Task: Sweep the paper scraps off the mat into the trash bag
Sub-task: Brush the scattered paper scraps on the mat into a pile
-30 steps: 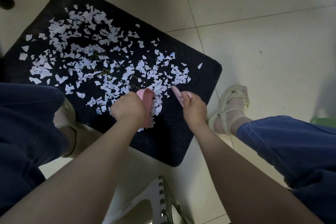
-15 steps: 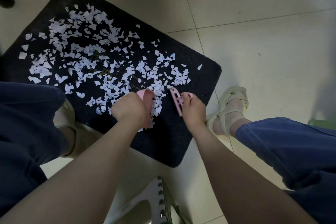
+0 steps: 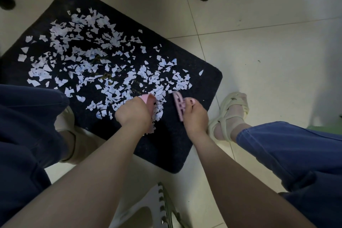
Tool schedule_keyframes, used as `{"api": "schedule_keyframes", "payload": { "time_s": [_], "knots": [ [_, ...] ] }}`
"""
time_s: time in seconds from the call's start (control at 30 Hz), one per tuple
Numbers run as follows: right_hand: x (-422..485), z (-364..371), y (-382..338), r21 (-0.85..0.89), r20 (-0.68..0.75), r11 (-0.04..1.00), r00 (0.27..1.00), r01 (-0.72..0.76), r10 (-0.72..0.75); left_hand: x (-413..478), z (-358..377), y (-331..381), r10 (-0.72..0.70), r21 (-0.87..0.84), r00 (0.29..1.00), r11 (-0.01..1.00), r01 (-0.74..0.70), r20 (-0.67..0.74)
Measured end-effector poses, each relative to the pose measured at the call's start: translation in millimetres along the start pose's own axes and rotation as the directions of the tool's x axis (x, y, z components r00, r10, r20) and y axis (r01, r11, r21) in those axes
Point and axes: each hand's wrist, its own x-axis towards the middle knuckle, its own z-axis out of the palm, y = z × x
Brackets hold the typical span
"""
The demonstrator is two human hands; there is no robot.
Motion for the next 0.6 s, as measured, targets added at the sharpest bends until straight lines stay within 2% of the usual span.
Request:
{"api": "schedule_keyframes", "payload": {
  "time_s": [0.03,0.1,0.17,0.23,0.3,0.37,0.43,0.47,0.53,0.6],
  "knots": [
    [1,-5,4,-0.055,-0.088,0.997,0.995,-0.056,0.051,0,0,0,0.001,0.003,1.000,1.000,-0.001,0.001],
    [9,-16,18,-0.088,-0.229,0.957,0.941,-0.276,0.250,0,1,0,0.005,0.013,1.000,1.000,-0.005,-0.001],
    [17,-25,28,-0.031,-0.212,0.888,0.871,-0.458,0.442,0,1,1,0.007,0.011,1.000,1.000,-0.007,-0.002],
    [21,-25,28,0.019,-0.062,0.919,0.917,-0.394,0.394,-1,1,1,0.007,0.000,1.000,1.000,-0.007,0.000],
    [17,-22,22,0.080,-0.005,0.955,0.958,-0.286,0.288,-1,0,1,0.007,0.000,1.000,1.000,-0.007,-0.004],
    [13,-20,20,0.126,-0.104,0.945,0.943,-0.303,0.317,0,0,2,0.002,0.009,1.000,1.000,-0.002,-0.006],
    [13,-22,28,0.077,-0.269,0.930,0.890,-0.359,0.367,0,2,2,-0.001,0.012,1.000,1.000,0.001,0.001],
    [15,-24,33,0.059,-0.289,0.921,0.877,-0.384,0.384,1,3,3,0.000,0.015,1.000,1.000,0.000,0.004],
    [22,-26,38,0.080,-0.189,0.919,0.899,-0.386,0.394,1,4,2,-0.001,0.020,1.000,1.000,0.000,0.005],
    [27,-25,34,0.120,-0.029,0.950,0.956,-0.288,0.293,1,4,2,0.003,0.013,1.000,1.000,-0.003,-0.002]
  ]
}}
